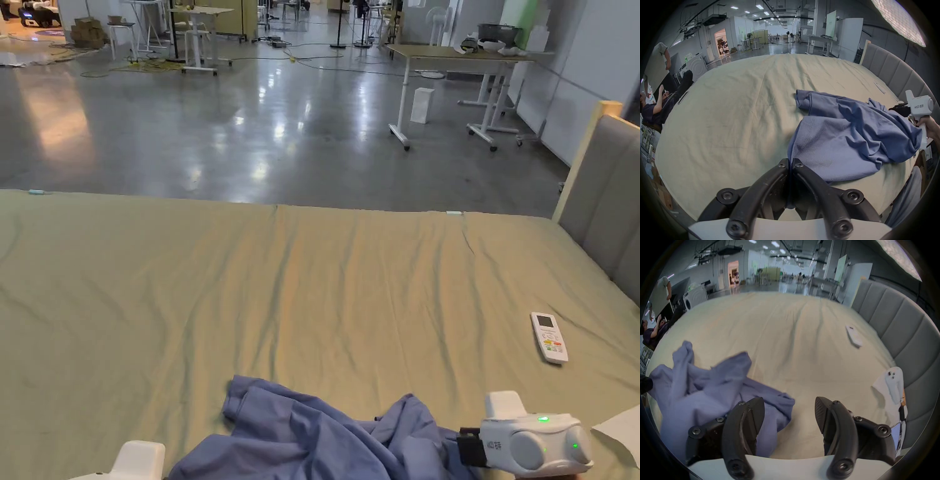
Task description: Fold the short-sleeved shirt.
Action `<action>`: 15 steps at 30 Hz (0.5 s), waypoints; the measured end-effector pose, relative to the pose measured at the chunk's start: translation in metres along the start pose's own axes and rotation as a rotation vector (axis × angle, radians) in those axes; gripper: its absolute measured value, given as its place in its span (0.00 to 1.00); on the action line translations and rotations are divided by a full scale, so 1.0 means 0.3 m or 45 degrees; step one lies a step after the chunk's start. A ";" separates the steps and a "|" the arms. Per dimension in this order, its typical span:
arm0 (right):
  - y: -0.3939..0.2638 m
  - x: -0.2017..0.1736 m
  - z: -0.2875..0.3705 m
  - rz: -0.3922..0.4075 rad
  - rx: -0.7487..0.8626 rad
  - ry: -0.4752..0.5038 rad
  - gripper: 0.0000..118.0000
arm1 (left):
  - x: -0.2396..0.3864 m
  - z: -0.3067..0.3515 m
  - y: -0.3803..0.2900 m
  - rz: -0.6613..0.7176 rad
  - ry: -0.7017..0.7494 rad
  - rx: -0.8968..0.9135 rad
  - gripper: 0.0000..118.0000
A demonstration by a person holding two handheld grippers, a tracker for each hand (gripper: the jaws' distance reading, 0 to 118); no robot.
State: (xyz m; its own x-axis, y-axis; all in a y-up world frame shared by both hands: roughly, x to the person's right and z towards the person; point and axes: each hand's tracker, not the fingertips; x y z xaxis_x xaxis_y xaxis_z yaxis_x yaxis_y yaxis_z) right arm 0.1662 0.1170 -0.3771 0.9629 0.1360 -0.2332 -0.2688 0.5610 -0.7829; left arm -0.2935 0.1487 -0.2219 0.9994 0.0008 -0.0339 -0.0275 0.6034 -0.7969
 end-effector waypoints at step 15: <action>0.033 -0.028 0.221 -0.051 0.279 0.067 0.03 | -0.006 0.075 0.058 0.042 -0.026 0.107 0.03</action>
State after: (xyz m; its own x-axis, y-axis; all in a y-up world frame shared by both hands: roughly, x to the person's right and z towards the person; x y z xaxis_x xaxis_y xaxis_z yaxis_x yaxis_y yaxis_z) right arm 0.1572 0.1754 -0.3446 0.9686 0.0703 -0.2386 -0.2130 0.7300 -0.6494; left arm -0.2952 0.1772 -0.2222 0.9982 0.0375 -0.0463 -0.0595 0.6674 -0.7423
